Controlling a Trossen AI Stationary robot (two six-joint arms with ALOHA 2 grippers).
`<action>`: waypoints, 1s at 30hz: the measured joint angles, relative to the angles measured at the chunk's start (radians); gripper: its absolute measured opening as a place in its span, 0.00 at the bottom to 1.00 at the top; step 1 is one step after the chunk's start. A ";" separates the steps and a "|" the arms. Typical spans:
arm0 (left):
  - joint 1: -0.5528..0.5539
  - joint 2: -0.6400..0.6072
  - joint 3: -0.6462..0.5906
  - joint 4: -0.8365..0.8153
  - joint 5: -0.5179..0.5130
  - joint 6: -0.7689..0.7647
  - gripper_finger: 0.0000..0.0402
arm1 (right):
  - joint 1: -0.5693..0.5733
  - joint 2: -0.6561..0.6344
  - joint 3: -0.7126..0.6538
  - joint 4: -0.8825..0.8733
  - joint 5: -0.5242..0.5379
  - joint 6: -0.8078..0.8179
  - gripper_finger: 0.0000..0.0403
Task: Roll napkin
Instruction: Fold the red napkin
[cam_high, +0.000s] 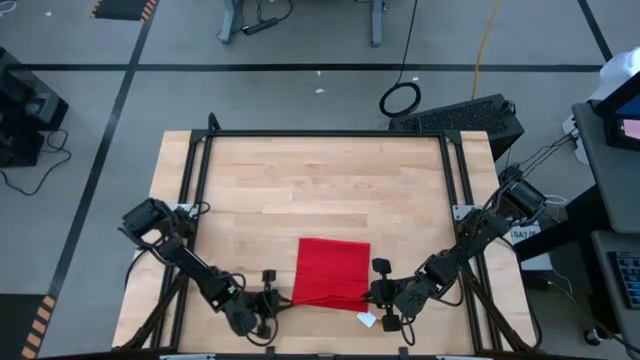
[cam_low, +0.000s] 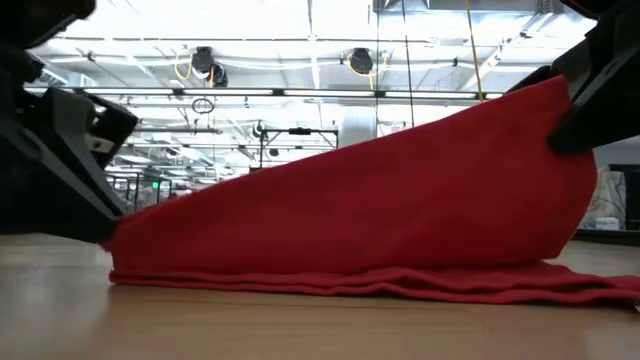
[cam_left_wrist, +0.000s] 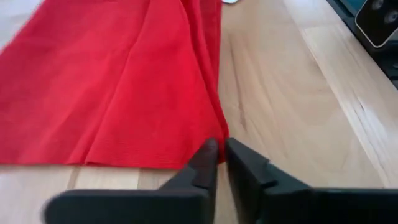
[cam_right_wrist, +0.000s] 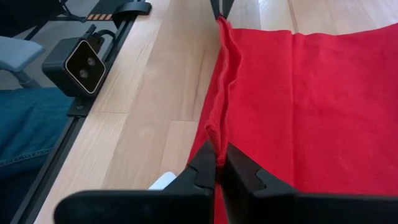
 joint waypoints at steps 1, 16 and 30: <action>0.003 0.000 0.000 -0.001 0.013 -0.005 0.05 | 0.000 0.000 0.000 0.000 0.000 0.000 0.01; 0.010 0.000 0.000 -0.011 0.091 -0.026 0.39 | 0.000 0.000 0.000 0.000 0.000 0.000 0.01; 0.022 0.000 0.011 -0.049 0.000 0.034 0.22 | -0.001 0.000 0.000 0.000 0.000 0.016 0.01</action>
